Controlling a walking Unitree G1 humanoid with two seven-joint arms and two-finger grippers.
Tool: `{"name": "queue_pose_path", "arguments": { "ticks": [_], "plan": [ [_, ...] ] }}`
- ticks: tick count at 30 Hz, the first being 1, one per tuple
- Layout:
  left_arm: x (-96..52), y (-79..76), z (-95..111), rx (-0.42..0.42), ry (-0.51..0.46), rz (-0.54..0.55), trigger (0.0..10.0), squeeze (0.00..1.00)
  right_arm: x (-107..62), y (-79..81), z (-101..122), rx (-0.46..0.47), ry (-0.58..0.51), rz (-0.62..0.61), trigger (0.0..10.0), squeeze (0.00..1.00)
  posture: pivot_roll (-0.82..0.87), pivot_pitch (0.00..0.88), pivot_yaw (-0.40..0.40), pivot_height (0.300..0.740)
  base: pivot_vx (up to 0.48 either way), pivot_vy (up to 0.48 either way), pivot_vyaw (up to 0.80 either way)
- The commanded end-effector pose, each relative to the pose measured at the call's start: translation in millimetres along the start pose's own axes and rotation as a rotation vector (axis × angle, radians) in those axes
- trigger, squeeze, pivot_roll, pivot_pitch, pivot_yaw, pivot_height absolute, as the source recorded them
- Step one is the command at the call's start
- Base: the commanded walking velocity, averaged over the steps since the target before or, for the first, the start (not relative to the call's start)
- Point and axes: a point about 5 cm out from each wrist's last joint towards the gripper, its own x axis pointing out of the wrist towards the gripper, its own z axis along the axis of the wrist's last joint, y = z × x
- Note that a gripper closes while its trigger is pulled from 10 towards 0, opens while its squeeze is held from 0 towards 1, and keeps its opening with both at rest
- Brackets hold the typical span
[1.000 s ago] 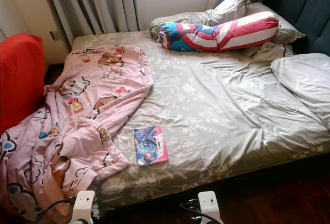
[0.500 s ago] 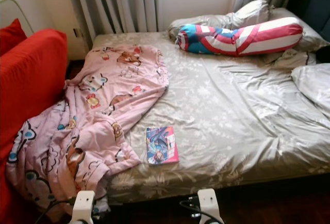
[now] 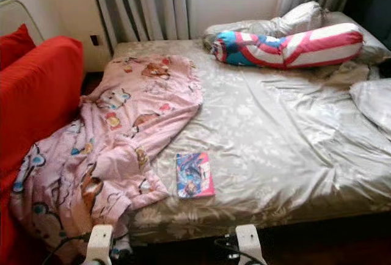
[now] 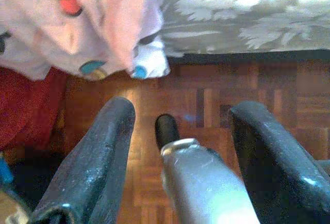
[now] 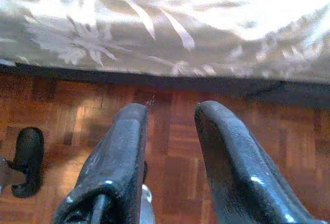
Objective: Clean up the room
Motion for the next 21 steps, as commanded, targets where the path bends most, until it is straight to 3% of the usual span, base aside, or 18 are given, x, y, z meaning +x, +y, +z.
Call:
{"name": "queue_pose_path", "arguments": {
  "ticks": [1,15,21],
  "plan": [
    [0.0,2.0,-0.2,-0.01,0.007,0.007,10.0,0.0,-0.4,1.9,-2.1,-0.006,0.008,0.005,10.0,0.0,-0.13,0.0,-0.017,0.74,0.24,0.0,0.0],
    [-0.1,2.4,-0.6,-0.01,0.008,0.007,10.0,0.0,-1.7,3.3,-6.6,-0.004,0.013,0.008,10.0,0.0,-0.13,0.0,-0.016,0.74,0.242,0.0,0.0],
    [-0.2,2.5,-0.8,-0.011,0.008,0.007,10.0,0.0,-1.4,3.1,-5.2,-0.004,0.008,0.007,10.0,0.0,-0.13,0.0,-0.016,0.74,0.242,0.0,0.75]
  ]
}}
